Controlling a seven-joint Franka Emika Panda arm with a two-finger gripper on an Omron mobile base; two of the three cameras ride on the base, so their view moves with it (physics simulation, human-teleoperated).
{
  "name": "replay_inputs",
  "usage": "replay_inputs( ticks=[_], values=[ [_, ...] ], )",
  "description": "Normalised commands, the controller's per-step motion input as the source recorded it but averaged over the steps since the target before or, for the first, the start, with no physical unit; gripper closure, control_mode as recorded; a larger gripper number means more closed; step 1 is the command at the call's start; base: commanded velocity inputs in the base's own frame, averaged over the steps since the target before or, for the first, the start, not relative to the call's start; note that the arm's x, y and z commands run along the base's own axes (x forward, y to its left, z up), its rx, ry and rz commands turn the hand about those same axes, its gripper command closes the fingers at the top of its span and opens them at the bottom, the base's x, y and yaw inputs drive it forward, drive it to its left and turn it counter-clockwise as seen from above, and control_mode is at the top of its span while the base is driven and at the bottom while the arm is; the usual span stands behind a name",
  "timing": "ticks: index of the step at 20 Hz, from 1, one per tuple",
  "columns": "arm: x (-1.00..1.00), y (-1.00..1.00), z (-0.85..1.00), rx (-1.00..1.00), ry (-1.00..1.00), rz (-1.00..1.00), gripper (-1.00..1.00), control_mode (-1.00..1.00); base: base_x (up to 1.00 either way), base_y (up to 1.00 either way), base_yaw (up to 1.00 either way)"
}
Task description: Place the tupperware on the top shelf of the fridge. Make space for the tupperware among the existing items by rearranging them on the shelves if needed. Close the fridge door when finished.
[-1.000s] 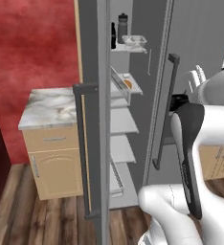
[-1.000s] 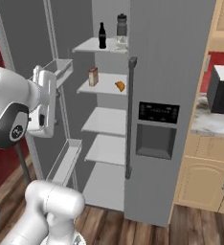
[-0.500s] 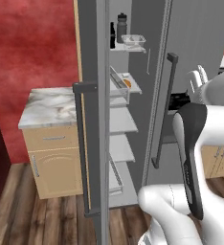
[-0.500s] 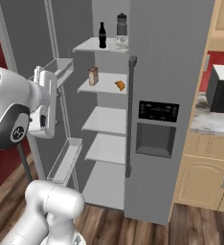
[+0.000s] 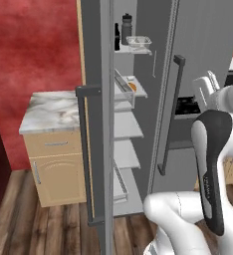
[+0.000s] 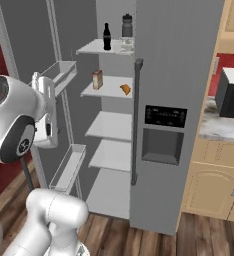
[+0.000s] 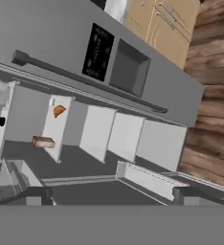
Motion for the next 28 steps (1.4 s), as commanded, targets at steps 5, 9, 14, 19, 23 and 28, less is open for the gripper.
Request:
replay_inputs(
  ticks=[5, 9, 14, 19, 23, 28],
  values=[
    [-0.13, 0.69, 0.00, -0.22, -0.03, 0.44, -1.00, -1.00, 0.00, 0.00, 0.00],
    [-0.03, 1.00, 0.00, -0.42, 0.01, 0.42, -1.00, -1.00, 0.00, 0.00, 0.00],
    [-0.28, 1.00, -0.01, -0.51, 0.09, 0.42, -1.00, -1.00, 0.00, 0.00, 0.00],
    [-0.09, 1.00, -0.21, -0.51, 0.14, 0.34, -1.00, -1.00, 0.00, 0.00, 0.00],
    [0.03, 1.00, -0.44, -0.49, 0.17, 0.24, -1.00, -1.00, 0.00, 0.00, 0.00],
    [0.28, 0.94, -0.48, -0.45, 0.05, 0.12, -1.00, -1.00, 0.00, 0.00, 0.00]
  ],
)
